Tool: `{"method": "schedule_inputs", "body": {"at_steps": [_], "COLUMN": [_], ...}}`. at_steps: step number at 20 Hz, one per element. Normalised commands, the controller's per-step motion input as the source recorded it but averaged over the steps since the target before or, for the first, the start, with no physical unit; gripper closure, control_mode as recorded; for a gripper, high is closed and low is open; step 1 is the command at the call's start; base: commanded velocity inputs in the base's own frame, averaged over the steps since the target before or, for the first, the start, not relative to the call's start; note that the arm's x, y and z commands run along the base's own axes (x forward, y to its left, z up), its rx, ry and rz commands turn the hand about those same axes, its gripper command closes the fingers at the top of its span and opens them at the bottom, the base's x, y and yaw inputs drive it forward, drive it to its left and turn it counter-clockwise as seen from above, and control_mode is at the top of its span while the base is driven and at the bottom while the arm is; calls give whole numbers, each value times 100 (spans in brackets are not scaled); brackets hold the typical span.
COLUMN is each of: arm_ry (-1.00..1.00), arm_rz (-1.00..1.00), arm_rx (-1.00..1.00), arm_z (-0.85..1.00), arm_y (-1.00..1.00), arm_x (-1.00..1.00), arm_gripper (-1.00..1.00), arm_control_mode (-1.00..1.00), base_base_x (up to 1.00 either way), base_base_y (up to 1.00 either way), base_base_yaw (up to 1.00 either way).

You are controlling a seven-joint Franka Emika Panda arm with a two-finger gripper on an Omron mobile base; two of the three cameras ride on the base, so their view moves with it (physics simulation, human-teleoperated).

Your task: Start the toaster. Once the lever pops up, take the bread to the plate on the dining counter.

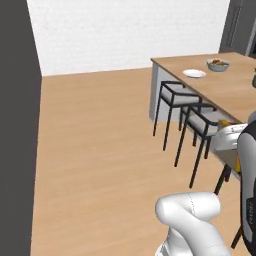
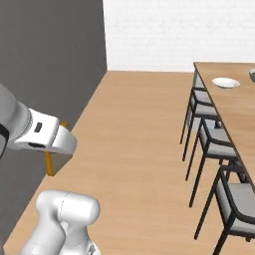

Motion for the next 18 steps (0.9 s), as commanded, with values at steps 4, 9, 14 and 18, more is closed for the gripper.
{"method": "schedule_inputs", "body": {"at_steps": [4, 9, 14, 18], "arm_ry": [0, 0, 0, 0], "arm_rz": [0, 0, 0, 0], "arm_rx": [0, 0, 0, 0], "arm_z": [0, 0, 0, 0], "arm_y": [0, 0, 0, 0], "arm_x": [0, 0, 0, 0], "arm_gripper": [100, 100, 100, 100], "arm_control_mode": [100, 100, 100, 100], "base_base_x": [75, 73, 67, 63], "base_base_y": [71, 67, 59, 55], "base_base_yaw": [-24, -23, -22, -21]}}
